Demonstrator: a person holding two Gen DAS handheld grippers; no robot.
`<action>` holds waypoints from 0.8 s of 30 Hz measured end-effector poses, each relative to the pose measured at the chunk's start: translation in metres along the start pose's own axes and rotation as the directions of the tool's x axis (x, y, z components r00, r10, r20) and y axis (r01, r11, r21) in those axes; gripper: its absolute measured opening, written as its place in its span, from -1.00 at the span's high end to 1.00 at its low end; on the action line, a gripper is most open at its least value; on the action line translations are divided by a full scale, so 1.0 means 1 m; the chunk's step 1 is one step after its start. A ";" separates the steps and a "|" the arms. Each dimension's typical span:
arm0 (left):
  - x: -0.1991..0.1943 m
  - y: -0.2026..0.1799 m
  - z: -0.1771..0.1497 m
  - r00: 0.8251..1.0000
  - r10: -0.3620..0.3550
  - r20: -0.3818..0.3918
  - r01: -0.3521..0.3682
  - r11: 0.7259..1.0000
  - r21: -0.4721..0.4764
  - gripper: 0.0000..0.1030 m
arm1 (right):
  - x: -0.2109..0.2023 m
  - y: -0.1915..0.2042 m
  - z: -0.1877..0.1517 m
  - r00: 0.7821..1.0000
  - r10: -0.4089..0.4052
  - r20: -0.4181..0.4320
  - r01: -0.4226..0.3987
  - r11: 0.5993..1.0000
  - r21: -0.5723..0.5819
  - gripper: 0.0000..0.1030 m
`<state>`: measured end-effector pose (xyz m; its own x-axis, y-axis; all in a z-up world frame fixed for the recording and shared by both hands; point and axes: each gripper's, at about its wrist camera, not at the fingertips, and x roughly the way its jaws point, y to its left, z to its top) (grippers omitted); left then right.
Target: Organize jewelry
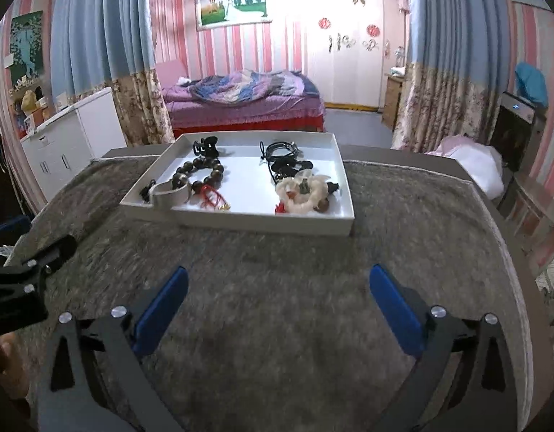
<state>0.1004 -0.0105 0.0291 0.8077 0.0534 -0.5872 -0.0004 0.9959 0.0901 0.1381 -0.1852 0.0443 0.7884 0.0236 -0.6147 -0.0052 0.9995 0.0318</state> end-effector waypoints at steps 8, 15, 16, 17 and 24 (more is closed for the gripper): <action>-0.027 0.011 -0.043 0.992 0.003 0.122 -0.001 1.000 -0.017 -0.94 | -0.033 -0.005 -0.040 0.992 -0.070 0.105 0.068 0.997 0.025 -0.96; -0.020 0.008 -0.052 0.992 0.051 0.111 -0.050 0.999 -0.015 -0.94 | -0.024 -0.010 -0.055 0.987 -0.105 0.118 0.103 0.994 0.019 -0.96; -0.020 0.007 -0.053 0.992 0.055 0.114 -0.054 0.998 -0.008 -0.94 | -0.023 -0.010 -0.056 0.987 -0.105 0.121 0.104 0.994 0.017 -0.95; -0.020 0.006 -0.054 0.992 0.054 0.116 -0.054 0.999 -0.005 -0.94 | -0.023 -0.010 -0.056 0.987 -0.104 0.123 0.103 0.995 0.016 -0.96; -0.023 0.005 -0.056 0.992 0.042 0.120 -0.041 0.999 -0.004 -0.94 | -0.017 -0.016 -0.059 0.991 -0.081 0.110 0.077 0.996 0.036 -0.96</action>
<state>0.0485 -0.0031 -0.0018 0.8719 0.0857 -0.4820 -0.0363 0.9932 0.1109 0.0882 -0.2004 0.0075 0.8494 -0.0595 -0.5244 0.0778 0.9969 0.0129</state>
